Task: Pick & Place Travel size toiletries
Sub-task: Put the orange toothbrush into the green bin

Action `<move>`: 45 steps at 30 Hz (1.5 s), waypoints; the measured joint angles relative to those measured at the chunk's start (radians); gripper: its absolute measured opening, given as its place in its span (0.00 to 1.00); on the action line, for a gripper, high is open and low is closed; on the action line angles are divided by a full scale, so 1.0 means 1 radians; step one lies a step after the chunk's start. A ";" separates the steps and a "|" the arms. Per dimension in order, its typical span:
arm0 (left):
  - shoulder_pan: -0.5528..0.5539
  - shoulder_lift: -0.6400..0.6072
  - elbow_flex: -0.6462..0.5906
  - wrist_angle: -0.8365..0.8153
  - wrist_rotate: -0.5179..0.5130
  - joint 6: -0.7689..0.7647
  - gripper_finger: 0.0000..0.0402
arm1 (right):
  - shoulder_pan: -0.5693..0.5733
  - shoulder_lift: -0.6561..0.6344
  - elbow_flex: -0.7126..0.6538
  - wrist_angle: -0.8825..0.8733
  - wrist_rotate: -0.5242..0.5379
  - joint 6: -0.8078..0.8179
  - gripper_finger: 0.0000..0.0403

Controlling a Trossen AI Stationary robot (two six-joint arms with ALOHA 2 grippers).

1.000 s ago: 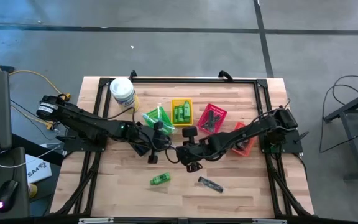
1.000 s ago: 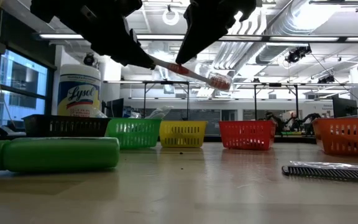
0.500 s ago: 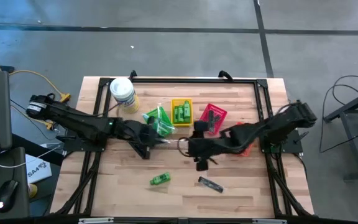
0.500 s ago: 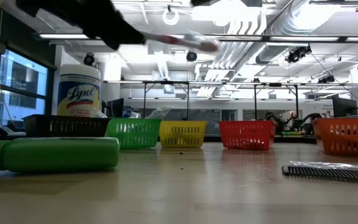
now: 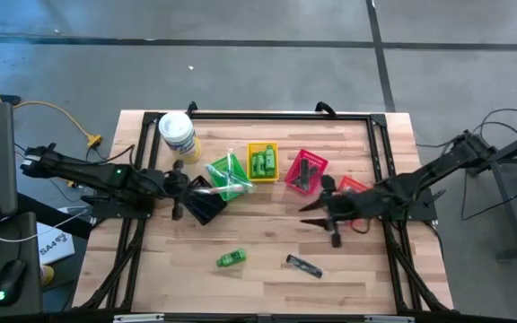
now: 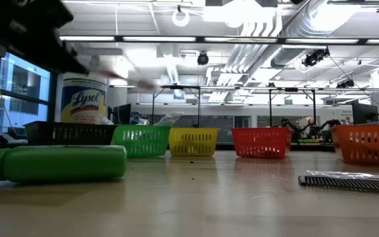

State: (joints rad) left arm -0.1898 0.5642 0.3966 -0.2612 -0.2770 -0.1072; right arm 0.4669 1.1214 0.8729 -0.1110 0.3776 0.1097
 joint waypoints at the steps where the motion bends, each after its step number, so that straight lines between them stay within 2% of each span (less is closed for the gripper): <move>1: 0.000 -0.022 -0.002 -0.049 -0.018 -0.009 0.05 | 0.006 -0.041 -0.061 0.075 -0.023 -0.001 0.27; 7: 0.001 -0.031 0.041 -0.193 -0.030 -0.013 0.05 | 0.011 -0.231 -0.394 0.500 -0.148 0.002 0.03; 13: 0.001 0.058 0.125 -0.254 -0.049 0.005 0.05 | 0.009 -0.331 -0.610 0.724 -0.143 0.043 0.01; 20: 0.001 0.196 0.216 -0.380 -0.057 0.046 0.05 | 0.009 -0.369 -0.684 0.752 -0.114 0.071 0.00; 28: 0.063 0.218 0.232 -0.325 -0.022 0.087 0.05 | 0.009 -0.369 -0.685 0.744 -0.118 0.071 0.00; 33: 0.132 0.134 0.232 -0.231 0.126 0.183 0.05 | 0.009 -0.369 -0.685 0.743 -0.118 0.075 0.00; 38: 0.184 0.005 0.232 -0.236 0.203 0.189 0.05 | 0.009 -0.372 -0.685 0.709 -0.114 0.075 0.00; 41: 0.183 -0.072 0.232 -0.220 0.243 0.189 0.05 | 0.008 -0.435 -0.685 0.648 -0.096 0.049 0.00; 45: 0.183 -0.160 0.232 -0.213 0.247 0.175 0.05 | 0.008 -0.557 -0.685 0.529 -0.088 0.033 0.00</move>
State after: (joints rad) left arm -0.0067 0.4044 0.6281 -0.4743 -0.0300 0.0679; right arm 0.4748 0.5648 0.1875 0.4182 0.2893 0.1427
